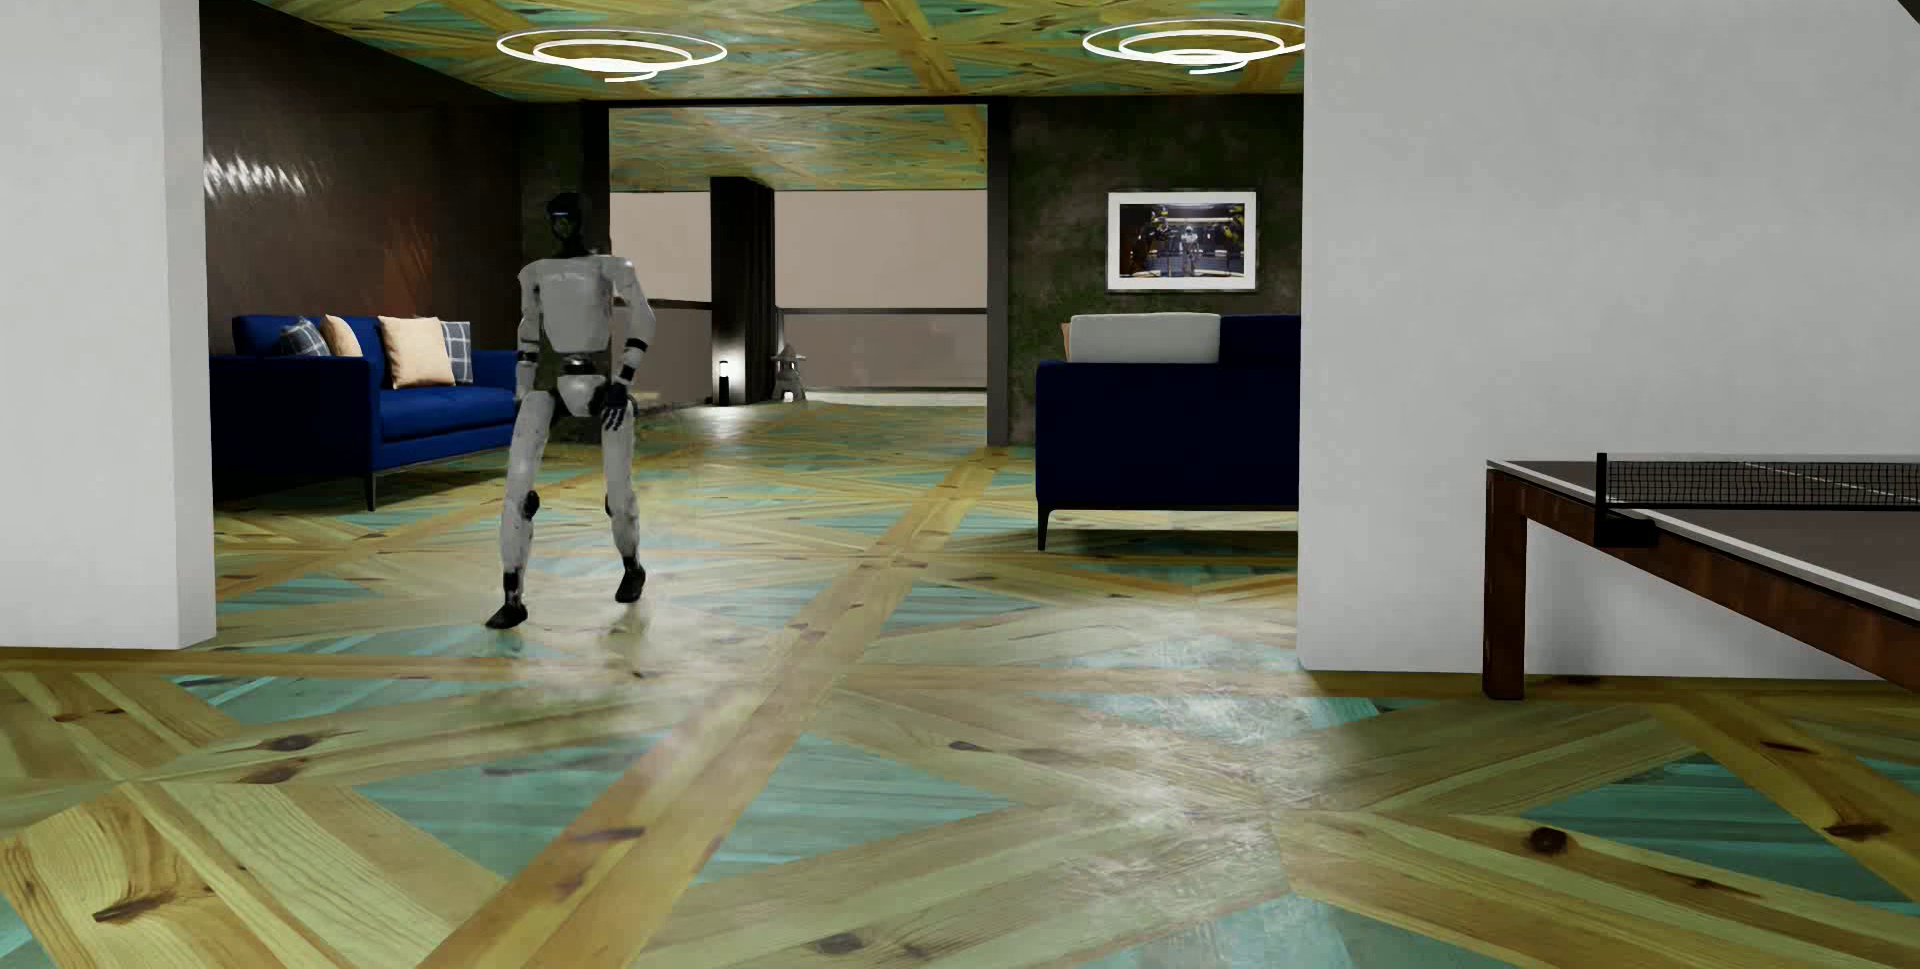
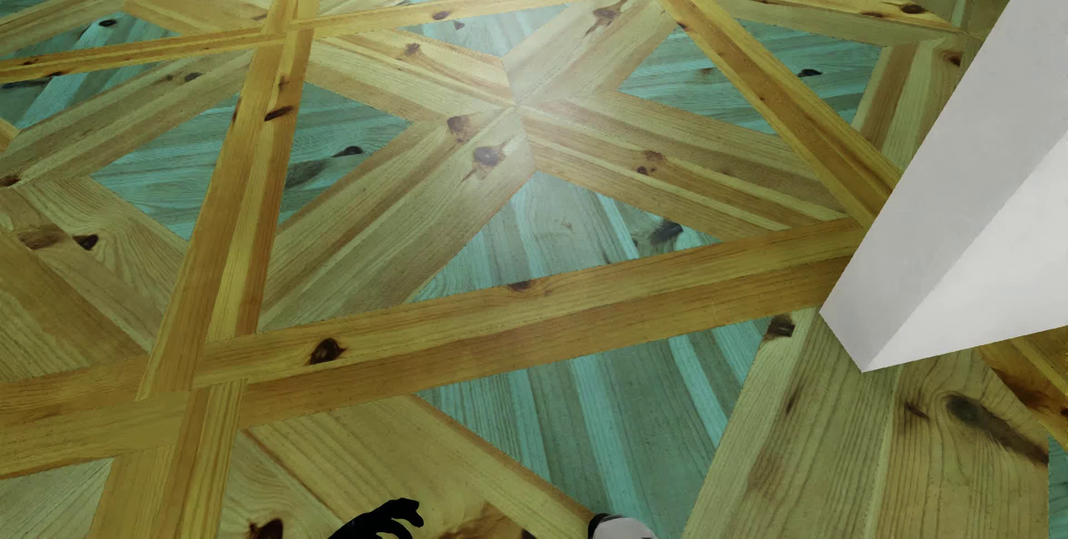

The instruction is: Turn left

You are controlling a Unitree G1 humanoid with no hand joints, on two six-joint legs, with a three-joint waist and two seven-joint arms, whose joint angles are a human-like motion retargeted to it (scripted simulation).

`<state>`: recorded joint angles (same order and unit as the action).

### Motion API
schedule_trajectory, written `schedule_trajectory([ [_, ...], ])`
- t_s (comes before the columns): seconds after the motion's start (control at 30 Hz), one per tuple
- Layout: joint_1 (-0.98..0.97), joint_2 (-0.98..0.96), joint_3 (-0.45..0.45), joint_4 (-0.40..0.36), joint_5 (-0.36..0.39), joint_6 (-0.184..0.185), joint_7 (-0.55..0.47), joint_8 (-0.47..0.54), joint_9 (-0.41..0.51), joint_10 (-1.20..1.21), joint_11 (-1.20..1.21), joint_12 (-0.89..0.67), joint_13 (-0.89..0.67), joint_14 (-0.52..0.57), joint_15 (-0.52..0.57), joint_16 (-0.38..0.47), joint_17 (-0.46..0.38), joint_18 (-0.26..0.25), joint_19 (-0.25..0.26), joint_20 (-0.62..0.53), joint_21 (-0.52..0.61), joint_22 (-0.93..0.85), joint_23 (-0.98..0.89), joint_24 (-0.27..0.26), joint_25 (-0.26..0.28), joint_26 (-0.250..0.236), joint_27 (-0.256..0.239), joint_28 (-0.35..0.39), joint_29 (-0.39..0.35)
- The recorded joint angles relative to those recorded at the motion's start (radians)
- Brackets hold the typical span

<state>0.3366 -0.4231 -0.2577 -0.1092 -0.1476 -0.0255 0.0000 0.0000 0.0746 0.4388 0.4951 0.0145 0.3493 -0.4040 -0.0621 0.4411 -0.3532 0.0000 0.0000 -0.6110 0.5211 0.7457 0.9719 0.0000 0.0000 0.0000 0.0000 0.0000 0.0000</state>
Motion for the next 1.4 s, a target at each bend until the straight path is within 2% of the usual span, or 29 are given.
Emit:
schedule_trajectory([
  [0.07,0.038,-0.044,-0.049,0.059,0.048,0.034,0.000,0.000,-0.004,0.132,0.184,0.041,-0.007,0.176,0.066,-0.015,-0.002,0.000,0.000,0.087,0.025,-0.016,0.032,0.000,0.000,0.000,0.000,0.000,0.000],
  [0.1,0.008,-0.014,-0.057,0.108,0.100,0.070,0.000,0.000,0.003,0.307,0.272,0.074,-0.010,0.386,0.032,-0.049,-0.001,0.000,0.000,0.100,0.024,0.017,0.060,0.000,0.000,0.000,0.000,0.000,0.000],
  [0.13,-0.109,0.019,-0.034,0.101,0.134,0.066,0.000,0.000,0.001,0.566,0.287,0.104,-0.024,0.563,-0.023,-0.061,0.006,0.000,0.000,0.087,0.007,0.032,0.069,0.000,0.000,0.000,0.000,0.000,0.000],
  [0.2,-0.349,0.186,0.024,0.119,0.169,0.060,0.000,0.000,0.041,0.991,0.243,0.115,-0.043,0.502,-0.099,-0.074,0.012,0.000,0.000,-0.015,-0.015,0.071,0.018,0.000,0.000,0.000,0.000,0.000,0.000],
  [0.27,-0.547,0.335,0.156,0.083,0.142,0.001,0.000,0.000,0.053,0.914,0.162,0.189,-0.072,0.516,-0.123,-0.071,0.012,0.000,0.000,-0.036,-0.009,0.033,-0.068,0.000,0.000,0.000,0.000,0.000,0.000],
  [0.3,-0.598,0.420,0.206,0.068,0.118,-0.010,0.000,0.000,0.064,0.711,0.127,0.193,-0.092,0.609,-0.137,-0.088,-0.002,0.000,0.000,-0.094,-0.005,0.128,-0.105,0.000,0.000,0.000,0.000,0.000,0.000],
  [0.33,-0.661,0.476,0.255,0.069,0.119,-0.017,0.000,0.000,0.050,0.476,0.084,0.224,-0.103,0.667,-0.154,-0.098,-0.004,0.000,0.000,-0.053,-0.031,0.155,-0.151,0.000,0.000,0.000,0.000,0.000,0.000],
  [0.37,-0.673,0.562,0.284,0.058,0.115,-0.021,0.000,0.000,0.041,0.225,0.043,0.248,-0.110,0.576,-0.185,-0.098,-0.012,0.000,0.000,-0.045,-0.047,0.183,-0.189,0.000,0.000,0.000,0.000,0.000,0.000],
  [0.4,-0.669,0.625,0.299,0.048,0.135,-0.008,0.000,0.000,0.024,0.110,0.010,0.265,-0.123,0.176,-0.226,-0.092,-0.024,0.000,0.000,-0.075,-0.082,0.188,-0.227,0.000,0.000,0.000,0.000,0.000,0.000],
  [0.43,-0.690,0.660,0.309,0.057,0.140,-0.002,0.000,0.000,-0.003,-0.278,0.008,0.288,-0.127,0.484,-0.286,-0.081,-0.039,0.000,0.000,-0.097,-0.112,0.187,-0.255,0.000,0.000,0.000,0.000,0.000,0.000],
  [0.47,-0.709,0.690,0.321,0.059,0.157,0.008,0.000,0.000,-0.012,-0.334,0.010,0.309,-0.134,0.548,-0.326,-0.076,-0.047,0.000,0.000,-0.120,-0.139,0.197,-0.256,0.000,0.000,0.000,0.000,0.000,0.000],
  [0.5,-0.745,0.722,0.339,0.044,0.153,-0.005,0.000,0.000,-0.003,0.053,0.034,0.318,-0.127,0.163,-0.337,-0.073,-0.041,0.000,0.000,-0.138,-0.174,0.210,-0.248,0.000,0.000,0.000,0.000,0.000,0.000],
  [0.53,-0.750,0.744,0.344,0.011,0.146,-0.018,0.000,0.000,-0.003,0.089,0.092,0.329,-0.111,0.276,-0.303,-0.069,-0.032,0.000,0.000,-0.140,-0.209,0.220,-0.222,0.000,0.000,0.000,0.000,0.000,0.000],
  [0.6,-0.732,0.641,0.320,-0.087,0.048,-0.085,0.000,0.000,0.012,0.161,0.489,0.345,-0.075,0.573,0.043,-0.061,0.002,0.000,0.000,-0.136,-0.212,0.252,-0.143,0.000,0.000,0.000,0.000,0.000,0.000],
  [0.63,-0.701,0.525,0.300,-0.121,0.017,-0.092,0.000,0.000,0.023,0.198,0.728,0.338,-0.056,0.600,0.036,-0.057,0.008,0.000,0.000,-0.120,-0.207,0.246,-0.119,0.000,0.000,0.000,0.000,0.000,0.000],
  [0.67,-0.618,0.418,0.302,-0.138,0.000,-0.093,0.000,0.000,0.057,0.186,0.849,0.331,-0.049,0.588,-0.083,-0.050,0.010,0.000,0.000,-0.091,-0.185,0.219,-0.101,0.000,0.000,0.000,0.000,0.000,0.000],
  [0.7,-0.553,0.316,0.256,-0.130,0.009,-0.065,0.000,0.000,0.061,0.165,0.822,0.312,-0.046,0.536,-0.129,-0.054,0.011,0.000,0.000,-0.062,-0.160,0.204,-0.070,0.000,0.000,0.000,0.000,0.000,0.000],
  [0.8,-0.375,0.188,0.112,-0.119,0.018,0.017,0.000,0.000,0.058,0.114,0.273,0.249,0.019,0.344,-0.140,-0.038,-0.017,0.000,0.000,-0.026,-0.168,0.093,-0.067,0.000,0.000,0.000,0.000,0.000,0.000],
  [0.87,-0.321,0.127,0.085,-0.103,-0.003,0.047,0.000,0.000,0.023,0.115,0.012,0.212,0.066,0.217,0.401,-0.018,-0.016,0.000,0.000,0.045,-0.167,0.026,-0.060,0.000,0.000,0.000,0.000,0.000,0.000],
  [0.9,-0.271,0.106,0.066,-0.102,-0.031,0.041,0.000,0.000,0.016,0.131,0.041,0.200,0.092,0.142,0.489,0.000,-0.014,0.000,0.000,0.068,-0.159,-0.002,-0.058,0.000,0.000,0.000,0.000,0.000,0.000],
  [0.93,-0.206,0.134,0.043,-0.104,-0.044,0.039,0.000,0.000,0.031,0.167,0.134,0.194,0.118,0.100,0.367,0.012,-0.013,0.000,0.000,0.075,-0.172,-0.026,-0.063,0.000,0.000,0.000,0.000,0.000,0.000],
  [0.97,-0.222,0.152,0.018,-0.086,-0.015,0.060,0.000,0.000,0.030,0.248,0.170,0.188,0.106,0.137,0.209,0.008,-0.017,0.000,0.000,0.091,-0.142,-0.034,-0.042,0.000,0.000,0.000,0.000,0.000,0.000],
  [1.0,-0.273,0.182,-0.010,-0.068,-0.018,0.081,0.000,0.000,0.036,0.365,0.213,0.177,0.081,0.260,0.098,-0.030,-0.016,0.000,0.000,0.137,-0.131,-0.007,-0.017,0.000,0.000,0.000,0.000,0.000,0.000],
  [1.07,-0.379,0.264,0.021,-0.029,-0.050,0.117,0.000,0.000,0.060,0.470,0.198,0.141,0.013,0.539,-0.001,-0.067,-0.053,0.000,0.000,0.045,-0.124,0.002,0.012,0.000,0.000,0.000,0.000,0.000,0.000],
  [1.1,-0.454,0.301,0.055,-0.009,-0.080,0.123,0.000,0.000,0.057,0.493,0.177,0.155,0.002,0.575,-0.028,-0.074,-0.059,0.000,0.000,0.033,-0.167,-0.021,-0.007,0.000,0.000,0.000,0.000,0.000,0.000],
  [1.23,-0.697,0.496,0.173,0.081,-0.140,0.086,0.000,0.000,0.037,0.381,0.134,0.246,-0.002,0.505,-0.156,-0.090,-0.060,0.000,0.000,-0.069,-0.192,0.059,-0.130,0.000,0.000,0.000,0.000,0.000,0.000],
  [1.3,-0.792,0.605,0.228,0.110,-0.119,0.062,0.000,0.000,0.024,0.230,0.095,0.304,-0.016,0.464,-0.199,-0.080,-0.049,0.000,0.000,-0.071,-0.184,0.103,-0.184,0.000,0.000,0.000,0.000,0.000,0.000],
  [1.37,-0.866,0.687,0.286,0.134,-0.078,0.051,0.000,0.000,0.015,0.128,0.063,0.352,-0.049,0.309,-0.250,-0.061,-0.055,0.000,0.000,-0.115,-0.187,0.161,-0.223,0.000,0.000,0.000,0.000,0.000,0.000],
  [1.4,-0.897,0.709,0.333,0.156,-0.075,0.040,0.000,0.000,0.022,0.117,0.069,0.371,-0.081,0.298,-0.277,-0.051,-0.062,0.000,0.000,-0.148,-0.157,0.193,-0.238,0.000,0.000,0.000,0.000,0.000,0.000],
])
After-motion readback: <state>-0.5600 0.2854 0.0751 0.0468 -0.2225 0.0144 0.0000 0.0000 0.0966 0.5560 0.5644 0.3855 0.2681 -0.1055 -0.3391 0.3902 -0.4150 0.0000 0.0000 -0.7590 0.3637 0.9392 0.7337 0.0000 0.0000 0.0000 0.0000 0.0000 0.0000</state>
